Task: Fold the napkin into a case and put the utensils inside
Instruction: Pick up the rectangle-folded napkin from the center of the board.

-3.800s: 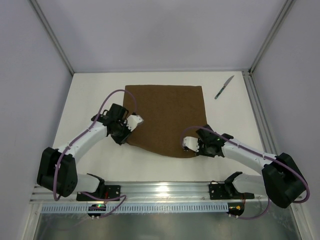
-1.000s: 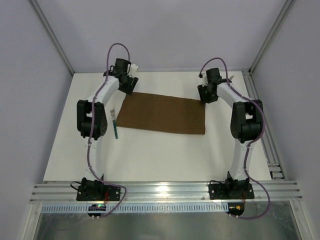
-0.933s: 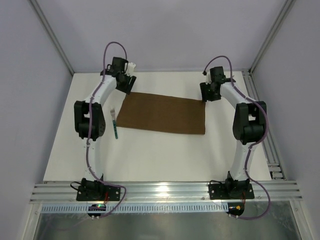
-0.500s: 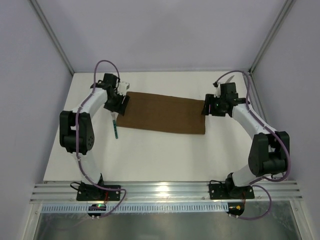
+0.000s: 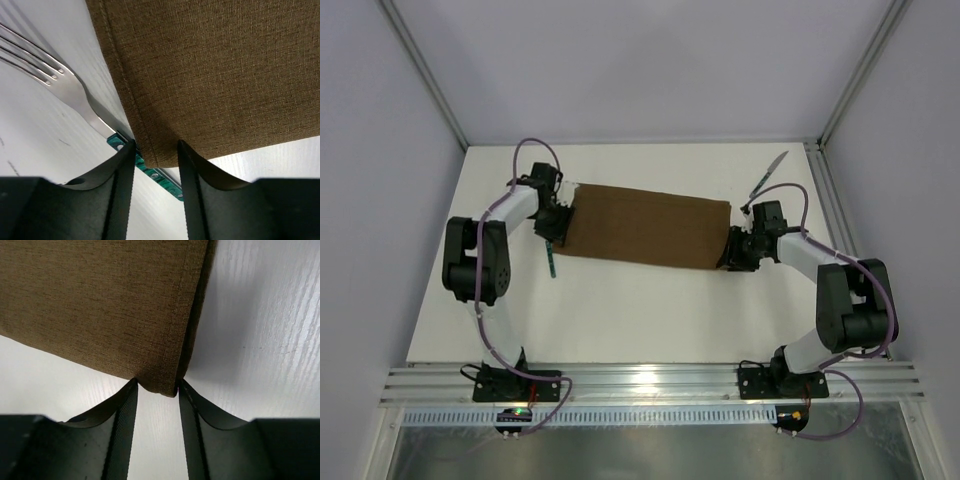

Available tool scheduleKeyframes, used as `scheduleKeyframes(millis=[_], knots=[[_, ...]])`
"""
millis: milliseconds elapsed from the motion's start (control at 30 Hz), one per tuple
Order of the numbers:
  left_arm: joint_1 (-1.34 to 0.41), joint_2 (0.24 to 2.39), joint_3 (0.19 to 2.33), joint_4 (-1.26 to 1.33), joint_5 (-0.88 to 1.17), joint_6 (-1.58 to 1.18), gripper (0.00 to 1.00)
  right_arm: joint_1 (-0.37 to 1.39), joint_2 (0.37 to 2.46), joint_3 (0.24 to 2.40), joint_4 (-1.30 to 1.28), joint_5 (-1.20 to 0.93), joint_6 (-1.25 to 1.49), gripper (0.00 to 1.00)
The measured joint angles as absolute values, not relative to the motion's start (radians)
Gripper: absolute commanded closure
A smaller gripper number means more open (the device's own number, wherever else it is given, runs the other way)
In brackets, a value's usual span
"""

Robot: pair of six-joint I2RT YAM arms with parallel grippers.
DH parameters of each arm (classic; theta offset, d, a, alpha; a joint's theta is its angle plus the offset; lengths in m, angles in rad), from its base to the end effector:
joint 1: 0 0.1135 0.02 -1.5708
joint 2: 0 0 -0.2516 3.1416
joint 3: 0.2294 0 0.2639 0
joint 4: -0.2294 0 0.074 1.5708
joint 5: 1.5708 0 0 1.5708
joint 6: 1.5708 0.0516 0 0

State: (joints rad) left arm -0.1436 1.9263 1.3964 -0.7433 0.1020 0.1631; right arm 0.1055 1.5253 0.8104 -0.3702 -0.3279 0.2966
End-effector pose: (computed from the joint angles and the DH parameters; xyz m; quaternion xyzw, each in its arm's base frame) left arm 0.3916 -0.0619 0.1514 0.1583 0.9749 -0.0490 0.1485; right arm 0.2959 0.0480 0.1330 0.0523 0.9570 0.2026 0.2008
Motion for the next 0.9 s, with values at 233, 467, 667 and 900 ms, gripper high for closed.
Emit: scheduleKeyframes(millis=[233,467,667,900], knots=[[-0.144,1.927,1.325,-0.737,0.14,0.167,1.0,0.105,1.529,0.743,-0.34,-0.358,0.327,0.96],[-0.144,1.847,1.213,-0.748,0.202,0.193,1.0,0.105,1.393,0.681,-0.391,-0.358,0.344,0.94],[-0.146,1.682,1.119,-0.872,0.274,0.248,0.71,0.105,1.153,0.639,-0.515,-0.317,0.38,0.44],[-0.142,1.554,1.182,-1.001,0.291,0.28,0.5,0.101,1.028,0.728,-0.587,-0.242,0.367,0.37]])
